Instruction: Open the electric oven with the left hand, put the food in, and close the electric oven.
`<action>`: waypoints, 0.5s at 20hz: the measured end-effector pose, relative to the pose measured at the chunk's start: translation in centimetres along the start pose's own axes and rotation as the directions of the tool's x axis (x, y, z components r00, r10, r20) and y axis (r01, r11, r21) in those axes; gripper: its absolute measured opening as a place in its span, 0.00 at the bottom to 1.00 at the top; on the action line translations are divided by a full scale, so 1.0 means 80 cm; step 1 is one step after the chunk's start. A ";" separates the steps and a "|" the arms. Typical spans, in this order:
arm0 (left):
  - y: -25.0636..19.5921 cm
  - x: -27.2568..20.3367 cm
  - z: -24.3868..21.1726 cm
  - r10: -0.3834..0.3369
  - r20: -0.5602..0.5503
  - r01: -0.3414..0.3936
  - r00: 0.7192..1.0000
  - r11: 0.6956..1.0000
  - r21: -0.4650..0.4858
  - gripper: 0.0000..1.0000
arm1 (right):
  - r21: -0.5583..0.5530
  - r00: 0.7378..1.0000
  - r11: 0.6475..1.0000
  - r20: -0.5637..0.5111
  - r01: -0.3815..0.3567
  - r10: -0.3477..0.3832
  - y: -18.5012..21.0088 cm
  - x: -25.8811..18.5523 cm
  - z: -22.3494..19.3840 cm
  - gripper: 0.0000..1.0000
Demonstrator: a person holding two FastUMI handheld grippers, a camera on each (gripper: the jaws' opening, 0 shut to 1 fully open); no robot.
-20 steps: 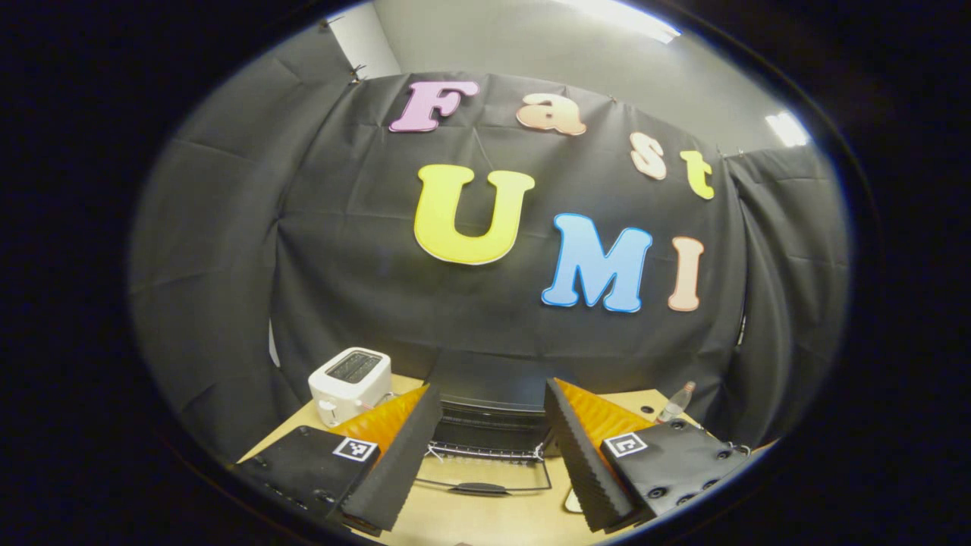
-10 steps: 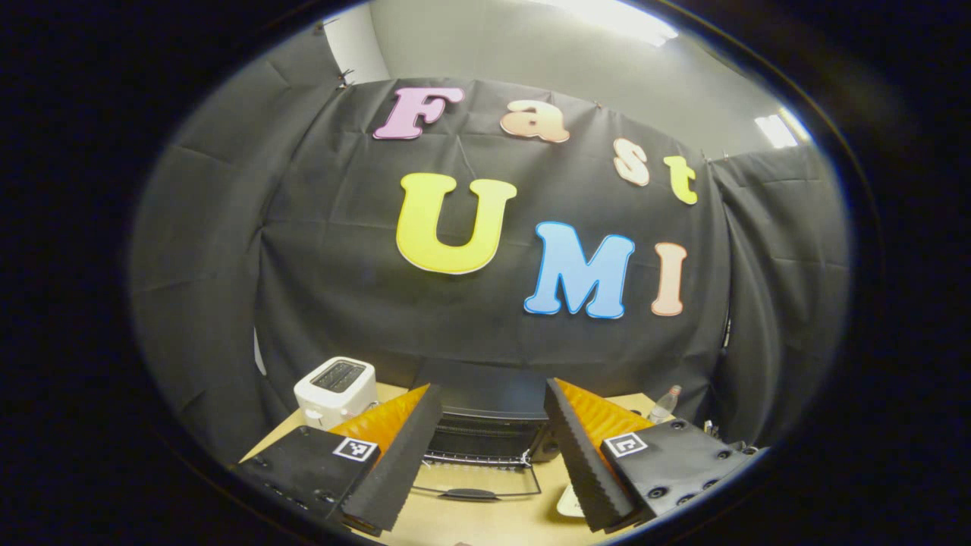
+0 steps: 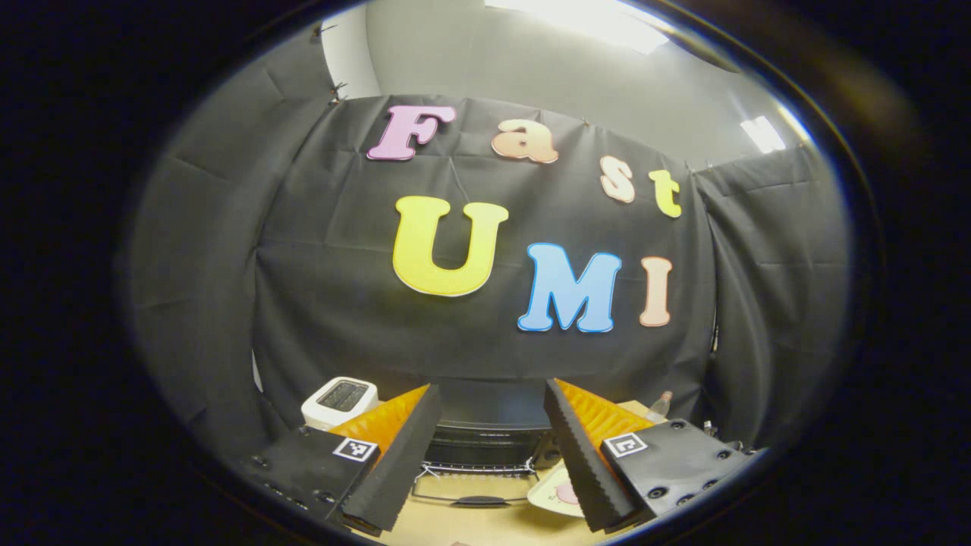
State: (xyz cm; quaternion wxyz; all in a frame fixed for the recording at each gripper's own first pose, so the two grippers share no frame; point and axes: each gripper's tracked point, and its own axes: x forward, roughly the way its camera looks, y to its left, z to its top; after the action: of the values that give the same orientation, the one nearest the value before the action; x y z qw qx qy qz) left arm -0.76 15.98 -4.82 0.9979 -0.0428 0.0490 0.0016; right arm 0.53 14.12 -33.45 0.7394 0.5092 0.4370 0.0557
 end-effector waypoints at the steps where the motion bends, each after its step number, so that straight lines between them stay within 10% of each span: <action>1: 0.007 -0.005 -0.002 0.003 -0.001 -0.003 1.000 1.000 0.001 0.93 | 0.014 1.000 1.000 0.011 0.005 -0.005 0.007 0.011 -0.007 0.00; 10: 0.088 -0.044 0.007 0.097 0.012 -0.097 0.995 0.995 -0.020 0.93 | 0.179 0.987 0.983 0.148 0.034 -0.061 0.062 0.134 -0.020 0.00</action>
State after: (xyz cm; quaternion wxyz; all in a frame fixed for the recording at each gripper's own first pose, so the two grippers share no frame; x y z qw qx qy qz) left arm -4.23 23.07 -4.52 0.9965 -0.0503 0.0443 0.0509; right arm 7.75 23.25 -35.93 0.7240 0.5647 0.3942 -0.0400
